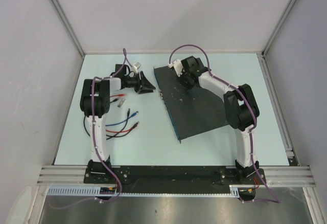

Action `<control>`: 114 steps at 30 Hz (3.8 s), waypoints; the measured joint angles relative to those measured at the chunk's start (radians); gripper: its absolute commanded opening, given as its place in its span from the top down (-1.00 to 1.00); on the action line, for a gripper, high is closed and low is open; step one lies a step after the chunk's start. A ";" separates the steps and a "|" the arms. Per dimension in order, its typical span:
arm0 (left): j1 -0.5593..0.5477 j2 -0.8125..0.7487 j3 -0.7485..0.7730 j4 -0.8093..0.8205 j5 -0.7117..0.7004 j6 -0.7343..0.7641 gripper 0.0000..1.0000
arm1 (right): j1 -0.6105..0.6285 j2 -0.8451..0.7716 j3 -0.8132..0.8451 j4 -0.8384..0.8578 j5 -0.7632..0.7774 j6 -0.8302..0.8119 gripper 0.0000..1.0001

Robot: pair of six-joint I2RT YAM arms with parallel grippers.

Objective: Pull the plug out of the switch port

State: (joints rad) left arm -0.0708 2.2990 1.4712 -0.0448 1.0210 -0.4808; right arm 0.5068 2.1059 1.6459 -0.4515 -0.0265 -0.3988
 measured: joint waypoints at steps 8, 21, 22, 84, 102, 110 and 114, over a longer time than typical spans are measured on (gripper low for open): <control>-0.047 0.043 0.049 0.040 0.009 -0.053 0.00 | 0.003 0.000 0.000 -0.001 0.009 0.000 0.42; -0.057 0.088 0.105 0.031 0.031 -0.063 0.13 | 0.005 0.000 0.000 -0.003 0.015 0.000 0.42; -0.058 0.089 0.106 0.032 0.029 -0.063 0.15 | 0.005 0.000 0.000 -0.003 0.015 0.000 0.42; -0.048 0.019 0.066 -0.142 -0.040 0.006 1.00 | 0.022 0.000 0.000 -0.006 -0.016 -0.006 0.40; -0.016 -0.076 0.043 -0.343 -0.177 0.143 1.00 | 0.016 0.018 0.030 -0.026 -0.050 -0.001 0.39; 0.148 -0.272 -0.171 -0.405 -0.199 0.244 1.00 | 0.021 0.024 0.035 -0.022 -0.088 0.002 0.39; 0.302 -0.309 -0.192 -0.457 -0.178 0.340 1.00 | 0.019 0.038 0.057 -0.028 -0.101 0.006 0.38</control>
State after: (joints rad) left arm 0.2310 1.9896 1.2793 -0.5014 0.8429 -0.1410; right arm 0.5255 2.1441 1.7027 -0.4797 -0.1280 -0.3931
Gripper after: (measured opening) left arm 0.003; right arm 0.305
